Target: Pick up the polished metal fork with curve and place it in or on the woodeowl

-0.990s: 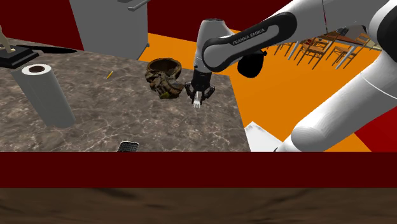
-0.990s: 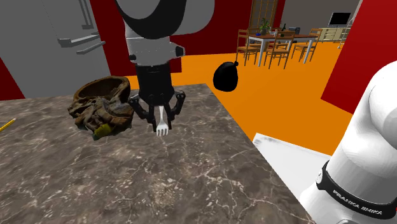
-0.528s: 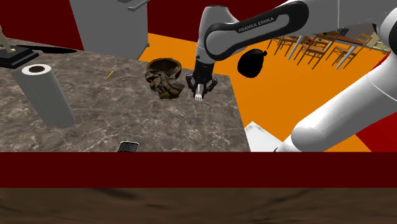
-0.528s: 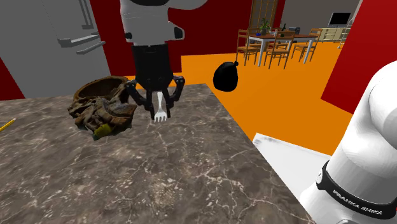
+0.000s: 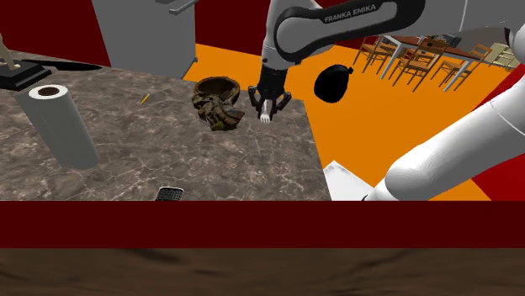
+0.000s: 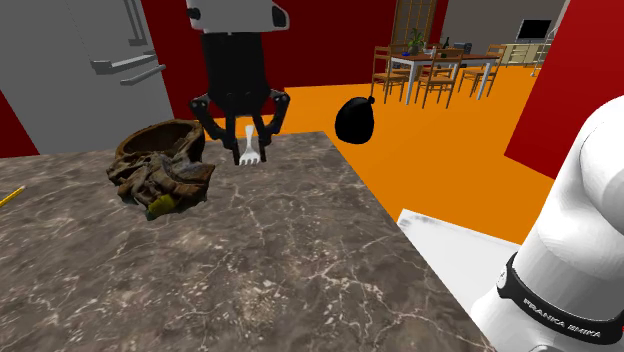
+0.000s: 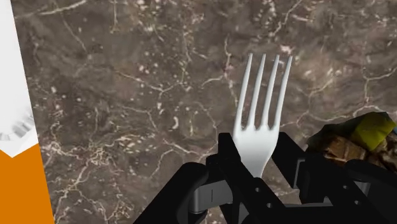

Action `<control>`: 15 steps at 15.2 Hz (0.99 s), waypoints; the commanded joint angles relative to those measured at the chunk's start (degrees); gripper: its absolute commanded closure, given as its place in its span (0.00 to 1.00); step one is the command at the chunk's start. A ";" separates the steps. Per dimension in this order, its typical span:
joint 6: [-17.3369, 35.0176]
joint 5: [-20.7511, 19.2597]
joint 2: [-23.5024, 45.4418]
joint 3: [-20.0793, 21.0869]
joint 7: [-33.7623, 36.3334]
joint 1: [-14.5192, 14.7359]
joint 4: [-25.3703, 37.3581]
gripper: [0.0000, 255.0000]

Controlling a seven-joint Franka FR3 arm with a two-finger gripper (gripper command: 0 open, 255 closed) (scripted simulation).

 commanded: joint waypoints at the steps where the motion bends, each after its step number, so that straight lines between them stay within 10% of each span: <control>1: -1.59 0.08 -0.54 -0.10 0.06 0.03 1.04 1.00; 15: -9.81 -2.33 4.80 0.30 2.04 -0.69 14.43 1.00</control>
